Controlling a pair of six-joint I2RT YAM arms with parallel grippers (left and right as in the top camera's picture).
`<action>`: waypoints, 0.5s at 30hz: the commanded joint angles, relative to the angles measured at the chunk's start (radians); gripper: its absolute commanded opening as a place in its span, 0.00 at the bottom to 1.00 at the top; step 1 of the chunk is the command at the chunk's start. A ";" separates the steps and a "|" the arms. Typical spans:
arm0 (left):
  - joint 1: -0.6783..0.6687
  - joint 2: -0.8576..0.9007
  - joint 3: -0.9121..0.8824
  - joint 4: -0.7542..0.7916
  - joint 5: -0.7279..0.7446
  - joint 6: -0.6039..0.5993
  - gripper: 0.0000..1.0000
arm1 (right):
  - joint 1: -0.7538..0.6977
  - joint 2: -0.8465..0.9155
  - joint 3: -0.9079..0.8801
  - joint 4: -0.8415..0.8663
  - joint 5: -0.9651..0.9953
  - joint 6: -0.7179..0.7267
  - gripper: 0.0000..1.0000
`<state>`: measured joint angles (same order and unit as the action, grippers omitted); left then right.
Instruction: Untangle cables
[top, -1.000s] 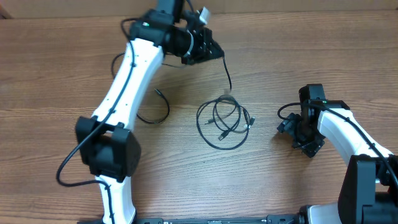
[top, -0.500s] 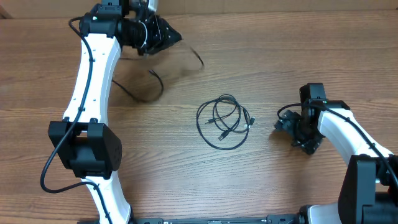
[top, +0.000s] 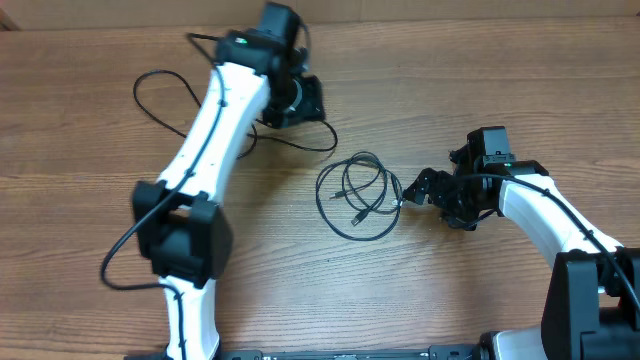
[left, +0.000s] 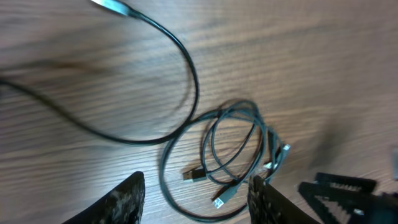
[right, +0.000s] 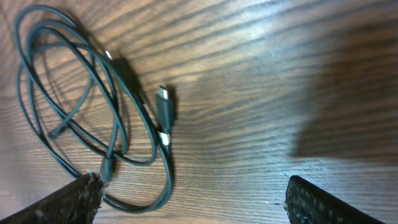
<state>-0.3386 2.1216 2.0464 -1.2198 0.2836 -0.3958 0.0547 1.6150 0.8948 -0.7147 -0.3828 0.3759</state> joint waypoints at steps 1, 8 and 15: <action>-0.078 0.093 -0.020 0.013 -0.021 0.050 0.53 | 0.004 0.005 0.008 -0.014 0.032 -0.014 0.92; -0.177 0.183 -0.020 0.075 -0.042 0.083 0.52 | 0.004 0.005 0.008 -0.018 0.034 -0.014 0.92; -0.212 0.243 -0.021 0.104 -0.140 0.075 0.42 | 0.004 0.005 0.008 -0.027 0.034 -0.014 0.92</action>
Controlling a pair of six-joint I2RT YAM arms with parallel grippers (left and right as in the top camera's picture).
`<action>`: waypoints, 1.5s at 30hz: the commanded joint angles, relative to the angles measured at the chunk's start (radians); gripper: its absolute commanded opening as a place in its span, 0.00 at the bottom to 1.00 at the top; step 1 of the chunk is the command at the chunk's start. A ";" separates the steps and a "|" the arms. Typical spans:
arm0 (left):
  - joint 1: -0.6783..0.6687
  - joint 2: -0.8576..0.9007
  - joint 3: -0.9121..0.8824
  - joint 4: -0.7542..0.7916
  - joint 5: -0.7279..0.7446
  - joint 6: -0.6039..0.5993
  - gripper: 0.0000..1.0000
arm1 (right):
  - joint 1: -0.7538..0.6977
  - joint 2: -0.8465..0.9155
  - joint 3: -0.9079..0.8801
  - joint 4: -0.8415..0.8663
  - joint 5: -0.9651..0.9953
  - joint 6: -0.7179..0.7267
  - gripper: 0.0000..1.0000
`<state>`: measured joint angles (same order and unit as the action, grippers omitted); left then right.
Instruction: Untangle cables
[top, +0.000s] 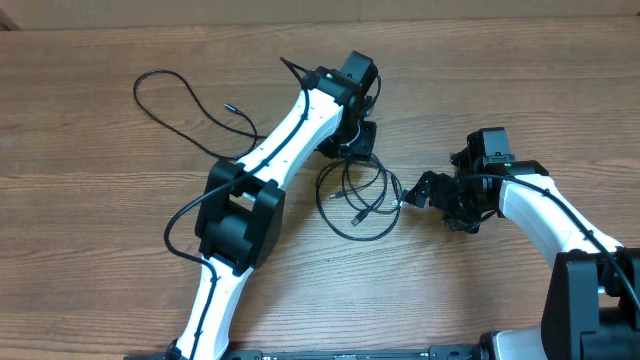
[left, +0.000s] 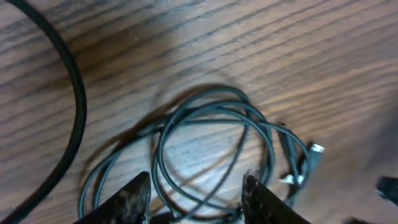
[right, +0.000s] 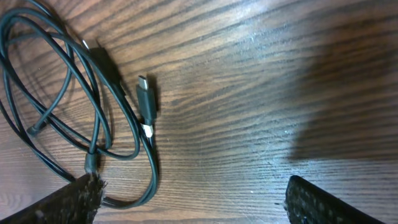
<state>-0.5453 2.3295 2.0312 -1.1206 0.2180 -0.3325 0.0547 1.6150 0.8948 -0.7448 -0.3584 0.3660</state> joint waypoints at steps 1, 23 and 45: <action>-0.006 0.038 -0.005 0.006 -0.077 0.011 0.41 | 0.004 0.005 0.008 0.003 0.010 -0.004 0.92; -0.014 0.048 0.104 -0.072 0.069 0.046 0.04 | 0.004 0.005 0.008 -0.002 0.009 -0.005 0.93; 0.035 -0.140 0.297 -0.418 0.384 0.522 0.04 | 0.004 -0.036 0.270 -0.231 -0.167 -0.109 0.95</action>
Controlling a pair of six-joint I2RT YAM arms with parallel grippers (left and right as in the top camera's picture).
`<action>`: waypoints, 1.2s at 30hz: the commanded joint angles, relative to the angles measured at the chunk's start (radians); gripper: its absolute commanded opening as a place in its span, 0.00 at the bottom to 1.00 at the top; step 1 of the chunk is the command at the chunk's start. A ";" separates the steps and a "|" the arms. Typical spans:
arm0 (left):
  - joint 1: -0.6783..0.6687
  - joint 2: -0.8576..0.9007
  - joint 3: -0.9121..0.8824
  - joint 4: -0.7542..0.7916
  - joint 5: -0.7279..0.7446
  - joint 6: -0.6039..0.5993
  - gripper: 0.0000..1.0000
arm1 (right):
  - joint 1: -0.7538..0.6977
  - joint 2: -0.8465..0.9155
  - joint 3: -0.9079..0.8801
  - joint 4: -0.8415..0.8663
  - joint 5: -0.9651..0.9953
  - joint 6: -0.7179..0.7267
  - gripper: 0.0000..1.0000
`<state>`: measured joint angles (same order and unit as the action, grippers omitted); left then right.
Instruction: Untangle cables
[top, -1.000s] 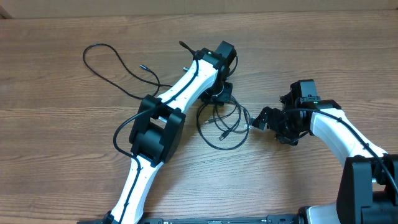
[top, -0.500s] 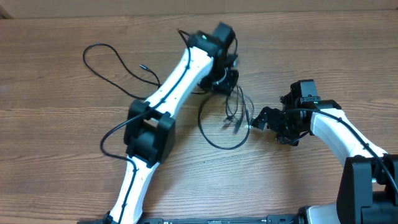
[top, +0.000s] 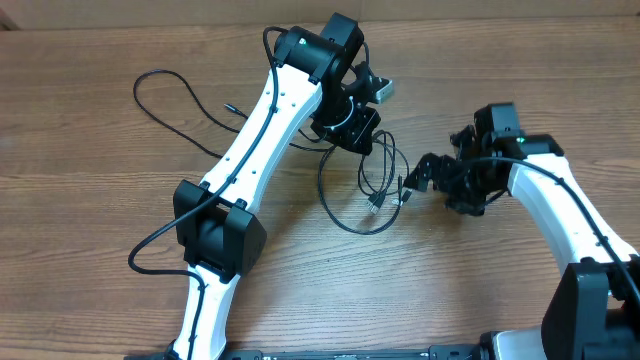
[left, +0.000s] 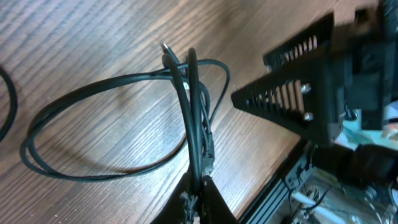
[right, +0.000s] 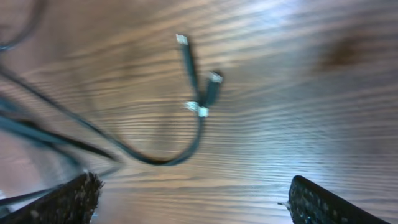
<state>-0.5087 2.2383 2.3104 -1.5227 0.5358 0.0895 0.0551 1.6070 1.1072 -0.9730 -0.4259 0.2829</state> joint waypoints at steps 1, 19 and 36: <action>-0.002 -0.049 0.018 -0.024 0.092 0.123 0.04 | 0.004 -0.028 0.063 0.002 -0.129 -0.027 0.95; -0.002 -0.049 0.018 -0.074 0.294 0.228 0.04 | 0.013 -0.027 0.057 0.039 -0.017 -0.026 0.04; 0.000 -0.049 0.018 -0.164 0.077 0.225 0.04 | 0.006 -0.027 -0.072 -0.003 0.490 0.406 0.04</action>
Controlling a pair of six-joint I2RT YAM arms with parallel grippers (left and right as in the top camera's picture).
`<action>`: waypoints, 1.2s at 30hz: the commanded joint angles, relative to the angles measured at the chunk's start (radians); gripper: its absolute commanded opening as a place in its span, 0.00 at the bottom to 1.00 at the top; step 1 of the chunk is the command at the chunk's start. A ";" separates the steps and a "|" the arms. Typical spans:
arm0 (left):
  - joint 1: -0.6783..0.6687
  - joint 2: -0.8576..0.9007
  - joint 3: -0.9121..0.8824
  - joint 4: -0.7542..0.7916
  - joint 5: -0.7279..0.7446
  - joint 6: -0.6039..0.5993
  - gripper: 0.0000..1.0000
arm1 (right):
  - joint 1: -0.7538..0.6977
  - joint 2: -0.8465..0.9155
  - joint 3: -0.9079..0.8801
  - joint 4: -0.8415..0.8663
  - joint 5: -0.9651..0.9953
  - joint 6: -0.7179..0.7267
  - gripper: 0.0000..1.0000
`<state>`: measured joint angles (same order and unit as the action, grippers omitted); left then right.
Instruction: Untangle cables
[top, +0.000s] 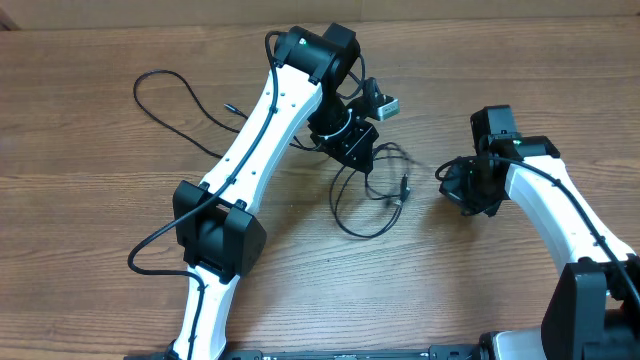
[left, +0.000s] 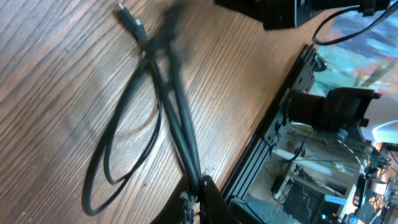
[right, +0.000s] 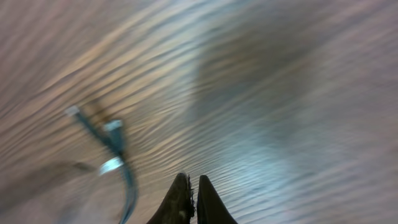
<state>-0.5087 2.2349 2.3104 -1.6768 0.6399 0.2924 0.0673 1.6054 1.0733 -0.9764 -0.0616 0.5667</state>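
Note:
A dark teal cable (top: 365, 205) hangs in loose loops from my left gripper (top: 352, 148), which is shut on a few of its strands above the table's middle. In the left wrist view the strands run into the shut fingertips (left: 198, 186) and the loops (left: 118, 155) trail onto the wood, one plug (left: 129, 20) lying far out. A plug end (top: 403, 188) rests on the table left of my right gripper (top: 446, 180). That gripper (right: 193, 190) is shut with nothing seen between its fingers; blurred plug ends (right: 112, 134) lie off to its left.
A thin black cable (top: 165, 95) lies in an open curve at the back left of the wooden table (top: 90, 250), running behind the left arm. The left arm's own black lead loops near the front left. The table's front edge and a metal frame (left: 267, 143) show in the left wrist view.
My right gripper, wide open before, is now shut a little right of the plug ends. The left gripper still holds the strands; the loops have drawn narrower and shifted slightly.
The teal cable lay coiled flat at the centre, my left gripper open at the back, my right open beside the coil. The left gripper then stood open over the coil, later shut on strands and raised them. Now it still holds them, and the right has shut.

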 joint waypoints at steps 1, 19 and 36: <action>0.000 -0.045 0.018 -0.011 -0.027 0.023 0.04 | -0.011 -0.026 -0.048 0.001 0.132 0.130 0.04; -0.008 -0.045 0.018 -0.013 0.247 0.157 0.04 | -0.023 -0.026 -0.072 0.348 -0.657 -0.583 0.69; -0.007 -0.045 0.018 -0.013 0.479 0.216 0.04 | -0.023 -0.026 -0.072 0.516 -0.255 -0.016 0.64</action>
<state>-0.5106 2.2345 2.3108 -1.6867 1.0561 0.4625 0.0463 1.6035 1.0000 -0.4522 -0.3264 0.5091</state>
